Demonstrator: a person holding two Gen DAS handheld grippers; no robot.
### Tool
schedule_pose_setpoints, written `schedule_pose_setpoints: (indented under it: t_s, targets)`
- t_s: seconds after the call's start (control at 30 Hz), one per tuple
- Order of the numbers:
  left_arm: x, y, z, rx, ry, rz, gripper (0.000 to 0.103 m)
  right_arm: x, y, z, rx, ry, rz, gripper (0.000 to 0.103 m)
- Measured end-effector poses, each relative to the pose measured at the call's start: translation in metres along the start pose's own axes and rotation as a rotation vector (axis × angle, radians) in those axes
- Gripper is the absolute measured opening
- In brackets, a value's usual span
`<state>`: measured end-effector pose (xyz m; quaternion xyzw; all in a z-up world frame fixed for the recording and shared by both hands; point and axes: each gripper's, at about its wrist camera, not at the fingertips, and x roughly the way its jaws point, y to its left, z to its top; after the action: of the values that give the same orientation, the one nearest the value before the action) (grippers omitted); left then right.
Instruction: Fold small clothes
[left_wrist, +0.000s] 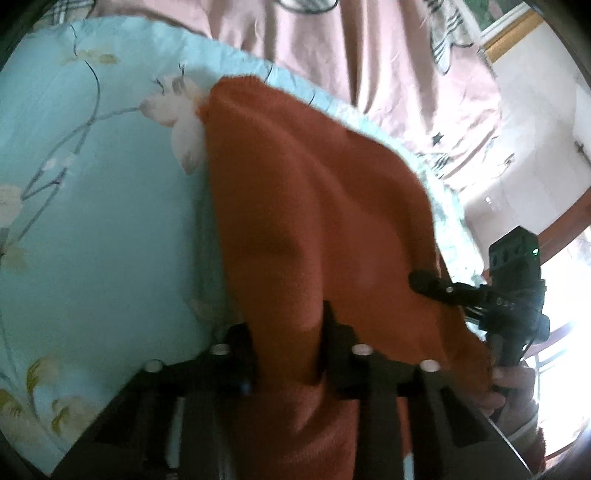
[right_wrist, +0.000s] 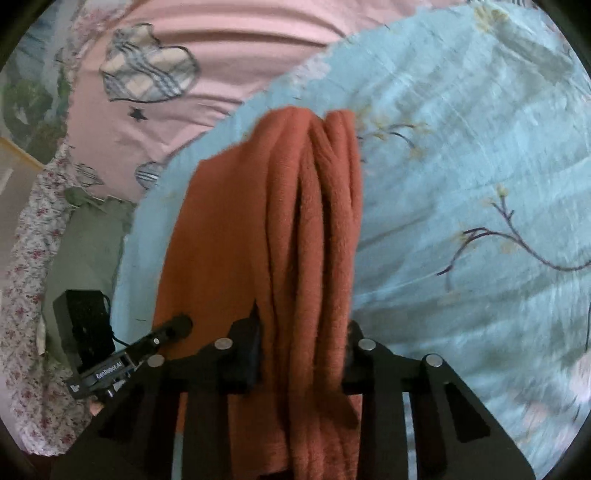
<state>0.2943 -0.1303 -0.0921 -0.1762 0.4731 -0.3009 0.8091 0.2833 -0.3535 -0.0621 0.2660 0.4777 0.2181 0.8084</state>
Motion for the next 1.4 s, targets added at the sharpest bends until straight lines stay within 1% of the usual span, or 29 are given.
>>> schedule_pose_setpoints:
  t_s: [0.07,0.1,0.23,0.3,0.33,0.43,0.5,0.6,0.7,0.73,0.77,0.8,0.83,0.87,0.93,0.97,1.03,1.1,1.13,1.17,1.23,1.33,1.4]
  targets:
    - [-0.021,-0.005,-0.005,0.005,-0.028,0.001,0.023,0.004,0.028,-0.010,-0.043,0.006,0.046,0.028]
    - [-0.039,-0.007,-0.010,0.020,-0.053,0.012,0.022,0.007,0.039,-0.014,-0.063,0.010,0.066,0.028]
    - [-0.110,-0.009,-0.032,0.087,-0.134,0.078,0.022,0.032,0.088,-0.040,-0.115,0.031,0.188,0.028]
    - [-0.148,0.001,-0.043,0.099,-0.156,0.125,0.022,0.046,0.105,-0.048,-0.129,0.045,0.232,0.028]
    - [-0.161,0.007,-0.046,0.096,-0.162,0.141,0.022,0.057,0.115,-0.054,-0.134,0.058,0.253,0.028]
    - [-0.196,0.035,-0.056,0.060,-0.162,0.186,0.023,0.082,0.131,-0.068,-0.134,0.094,0.272,0.028]
    - [-0.213,0.056,-0.063,0.033,-0.165,0.236,0.023,0.096,0.136,-0.075,-0.135,0.110,0.248,0.026]
    - [-0.219,0.085,-0.072,-0.021,-0.151,0.281,0.023,0.103,0.133,-0.078,-0.121,0.108,0.218,0.026]
    - [-0.208,0.105,-0.081,-0.051,-0.136,0.306,0.024,0.105,0.132,-0.080,-0.124,0.117,0.191,0.026]
    - [-0.207,0.108,-0.085,-0.051,-0.134,0.310,0.026,0.105,0.131,-0.081,-0.130,0.122,0.177,0.027]
    - [-0.205,0.110,-0.087,-0.048,-0.135,0.320,0.027,0.106,0.130,-0.082,-0.133,0.129,0.163,0.031]
    - [-0.205,0.112,-0.089,-0.047,-0.135,0.329,0.031,0.105,0.130,-0.083,-0.129,0.131,0.155,0.032]
    - [-0.205,0.113,-0.091,-0.045,-0.133,0.337,0.034,0.105,0.130,-0.083,-0.123,0.133,0.144,0.036]
    - [-0.206,0.114,-0.092,-0.044,-0.131,0.348,0.037,0.100,0.129,-0.083,-0.121,0.124,0.124,0.042]
    - [-0.209,0.113,-0.092,-0.052,-0.133,0.359,0.048,0.086,0.130,-0.082,-0.128,0.075,0.081,0.048]
    - [-0.215,0.115,-0.094,-0.060,-0.142,0.369,0.050,0.080,0.132,-0.081,-0.132,0.052,0.068,0.049]
    - [-0.224,0.115,-0.094,-0.068,-0.159,0.385,0.051,0.064,0.134,-0.075,-0.149,-0.006,0.048,0.049]
    - [-0.241,0.114,-0.097,-0.070,-0.193,0.400,0.050,0.059,0.142,-0.067,-0.166,-0.022,0.068,0.048]
    - [-0.247,0.112,-0.098,-0.068,-0.206,0.401,0.048,0.061,0.147,-0.064,-0.174,-0.018,0.079,0.047]
    - [-0.252,0.108,-0.099,-0.064,-0.216,0.395,0.048,0.067,0.152,-0.059,-0.184,-0.007,0.084,0.042]
    - [-0.260,0.098,-0.103,-0.038,-0.233,0.356,0.042,0.079,0.157,-0.053,-0.201,0.010,0.069,0.037]
    - [-0.265,0.078,-0.109,0.021,-0.245,0.289,0.040,0.101,0.160,-0.046,-0.181,0.037,0.072,0.036]
    - [-0.265,0.068,-0.112,0.056,-0.240,0.252,0.040,0.114,0.157,-0.043,-0.165,0.058,0.064,0.033]
